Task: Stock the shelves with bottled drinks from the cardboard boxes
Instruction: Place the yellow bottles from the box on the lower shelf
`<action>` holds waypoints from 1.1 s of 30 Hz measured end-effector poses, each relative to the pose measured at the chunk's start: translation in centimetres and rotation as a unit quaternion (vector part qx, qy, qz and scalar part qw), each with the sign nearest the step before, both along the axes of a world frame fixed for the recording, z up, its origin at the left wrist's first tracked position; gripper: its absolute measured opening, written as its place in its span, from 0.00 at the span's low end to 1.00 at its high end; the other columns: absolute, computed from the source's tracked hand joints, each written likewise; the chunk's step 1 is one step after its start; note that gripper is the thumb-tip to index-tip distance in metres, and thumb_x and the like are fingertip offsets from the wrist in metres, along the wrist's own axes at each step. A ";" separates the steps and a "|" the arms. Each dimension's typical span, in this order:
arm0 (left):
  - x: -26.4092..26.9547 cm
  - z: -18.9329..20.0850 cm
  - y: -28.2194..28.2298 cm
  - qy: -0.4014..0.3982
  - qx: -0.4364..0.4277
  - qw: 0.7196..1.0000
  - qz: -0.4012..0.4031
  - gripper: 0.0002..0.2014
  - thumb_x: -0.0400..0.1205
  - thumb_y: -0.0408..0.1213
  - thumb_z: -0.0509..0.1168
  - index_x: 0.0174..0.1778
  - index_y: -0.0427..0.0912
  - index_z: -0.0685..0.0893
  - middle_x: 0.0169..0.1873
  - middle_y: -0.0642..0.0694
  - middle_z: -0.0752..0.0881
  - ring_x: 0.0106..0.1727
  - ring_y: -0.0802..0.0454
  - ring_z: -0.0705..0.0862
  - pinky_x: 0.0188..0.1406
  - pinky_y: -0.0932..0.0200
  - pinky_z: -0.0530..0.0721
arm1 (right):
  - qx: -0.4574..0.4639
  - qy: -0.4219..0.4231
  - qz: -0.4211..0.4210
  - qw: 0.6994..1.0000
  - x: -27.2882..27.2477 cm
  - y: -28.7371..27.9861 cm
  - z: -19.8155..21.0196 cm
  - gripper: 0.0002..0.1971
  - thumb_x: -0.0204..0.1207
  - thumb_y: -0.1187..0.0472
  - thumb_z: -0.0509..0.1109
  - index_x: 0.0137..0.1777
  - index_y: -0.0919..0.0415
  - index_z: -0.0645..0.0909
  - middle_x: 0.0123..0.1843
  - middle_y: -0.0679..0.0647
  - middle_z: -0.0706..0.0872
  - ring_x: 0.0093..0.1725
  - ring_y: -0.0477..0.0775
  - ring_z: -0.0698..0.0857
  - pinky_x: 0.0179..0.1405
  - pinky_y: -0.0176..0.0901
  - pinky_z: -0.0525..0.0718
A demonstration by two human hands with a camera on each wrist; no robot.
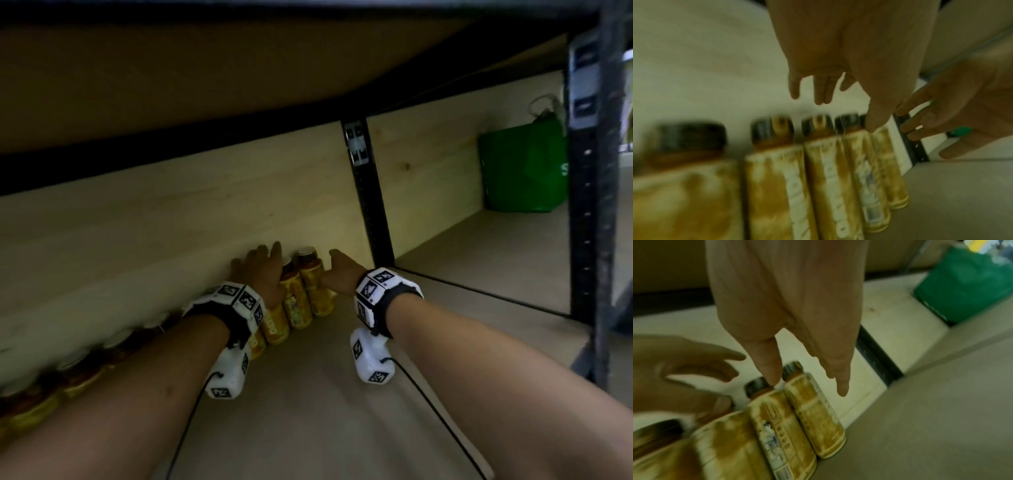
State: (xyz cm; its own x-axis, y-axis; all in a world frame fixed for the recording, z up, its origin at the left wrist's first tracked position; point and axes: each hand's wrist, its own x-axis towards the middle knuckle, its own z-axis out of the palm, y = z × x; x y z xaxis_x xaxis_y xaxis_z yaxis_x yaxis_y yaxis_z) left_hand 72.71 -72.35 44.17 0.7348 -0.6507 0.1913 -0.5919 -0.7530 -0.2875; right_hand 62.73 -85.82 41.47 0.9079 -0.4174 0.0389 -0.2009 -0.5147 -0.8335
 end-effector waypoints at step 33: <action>-36.7 -24.9 38.6 0.404 -0.254 0.869 0.133 0.06 0.78 0.40 0.70 0.45 0.42 0.89 0.32 0.49 0.90 0.30 0.57 0.88 0.32 0.65 0.85 | -0.032 0.029 0.322 0.946 -27.2 31.9 -16.8 0.12 0.79 0.58 0.71 0.38 0.66 0.84 0.30 0.55 0.90 0.26 0.50 0.87 0.26 0.36 0.81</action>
